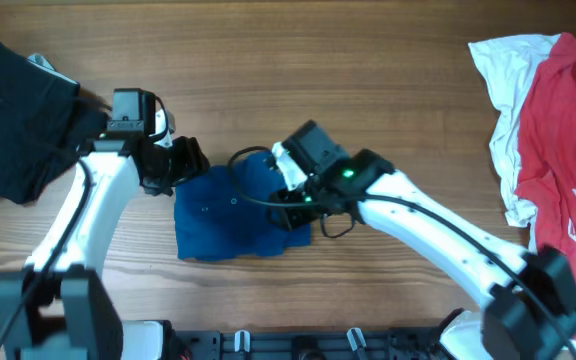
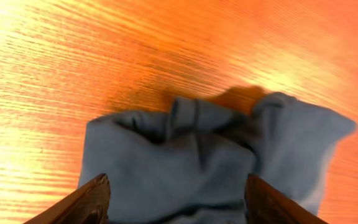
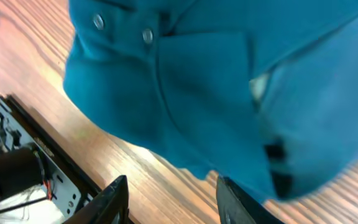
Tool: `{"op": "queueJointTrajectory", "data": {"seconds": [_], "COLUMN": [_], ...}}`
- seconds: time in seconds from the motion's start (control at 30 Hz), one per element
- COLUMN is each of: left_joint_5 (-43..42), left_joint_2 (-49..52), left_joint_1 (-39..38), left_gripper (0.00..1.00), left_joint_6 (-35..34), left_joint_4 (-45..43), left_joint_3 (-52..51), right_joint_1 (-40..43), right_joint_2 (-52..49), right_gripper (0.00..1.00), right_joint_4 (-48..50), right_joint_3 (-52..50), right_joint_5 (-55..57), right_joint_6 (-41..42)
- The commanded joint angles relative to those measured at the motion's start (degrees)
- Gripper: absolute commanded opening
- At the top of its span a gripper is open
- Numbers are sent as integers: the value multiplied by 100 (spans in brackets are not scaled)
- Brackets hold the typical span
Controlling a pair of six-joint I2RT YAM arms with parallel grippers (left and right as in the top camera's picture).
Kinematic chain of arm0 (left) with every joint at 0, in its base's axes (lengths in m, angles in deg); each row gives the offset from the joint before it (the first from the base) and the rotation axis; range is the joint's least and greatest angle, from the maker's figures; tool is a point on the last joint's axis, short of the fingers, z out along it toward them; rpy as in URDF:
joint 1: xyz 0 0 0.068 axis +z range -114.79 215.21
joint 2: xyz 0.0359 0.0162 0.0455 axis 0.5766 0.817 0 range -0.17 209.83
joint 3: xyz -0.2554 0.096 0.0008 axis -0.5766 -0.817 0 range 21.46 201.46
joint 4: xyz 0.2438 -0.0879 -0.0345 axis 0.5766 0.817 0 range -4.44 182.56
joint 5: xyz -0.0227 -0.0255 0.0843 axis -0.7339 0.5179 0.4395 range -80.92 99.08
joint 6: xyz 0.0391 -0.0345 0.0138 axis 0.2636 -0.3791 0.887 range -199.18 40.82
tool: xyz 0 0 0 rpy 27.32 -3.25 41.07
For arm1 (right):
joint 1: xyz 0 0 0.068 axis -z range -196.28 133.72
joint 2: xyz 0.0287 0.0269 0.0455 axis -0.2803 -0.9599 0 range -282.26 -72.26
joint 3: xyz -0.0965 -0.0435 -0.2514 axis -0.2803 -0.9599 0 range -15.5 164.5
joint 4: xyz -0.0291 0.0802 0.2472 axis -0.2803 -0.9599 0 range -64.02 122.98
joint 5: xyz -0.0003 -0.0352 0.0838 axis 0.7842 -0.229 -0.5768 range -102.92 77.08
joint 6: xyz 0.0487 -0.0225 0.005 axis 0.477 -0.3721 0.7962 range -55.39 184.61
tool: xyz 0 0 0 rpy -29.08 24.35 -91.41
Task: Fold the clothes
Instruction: 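Grasp the folded teal bundle with the left gripper and lift it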
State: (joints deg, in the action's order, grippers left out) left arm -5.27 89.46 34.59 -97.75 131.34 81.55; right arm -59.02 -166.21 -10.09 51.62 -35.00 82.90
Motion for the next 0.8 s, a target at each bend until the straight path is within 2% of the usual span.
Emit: {"op": "queueJointTrajectory", "data": {"seconds": [0.0,0.1,0.23,0.3,0.33,0.43,0.5,0.6,0.77], "left_joint_5": [168,308,380,404,448,654,649,247,-262], "left_joint_2": [660,1172,1554,1556,1556,1556,1556,1554,1364], "left_joint_1": [15,15,15,15,15,15,13,9,11], "left_gripper": [69,63,45,45,51,49,45,43,43], "left_joint_6": [31,31,28,28,28,9,7,13,184], "left_joint_4": [-39,-7,380,691,909,1421,1714,2100,2236], "left_joint_3": [17,17,17,17,17,17,13,13,13], "right_joint_1": [-52,-55,-28,87,229,688,1078,1427,1464], "right_joint_2": [-551,-997,-1488,-1637,-1661,-1663,-1661,-1641,-1298], "right_gripper": [45,45,45,46,46,47,50,51,51], "right_joint_4": [24,52,87,79,87,330,643,638,70], "right_joint_3": [-11,-11,-11,-11,-11,20,101,428,981], "right_joint_5": [-247,-328,306,949,1427,2129,2055,1799,1628], "right_joint_6": [293,273,295,481,691,693,413,157,-31]}}
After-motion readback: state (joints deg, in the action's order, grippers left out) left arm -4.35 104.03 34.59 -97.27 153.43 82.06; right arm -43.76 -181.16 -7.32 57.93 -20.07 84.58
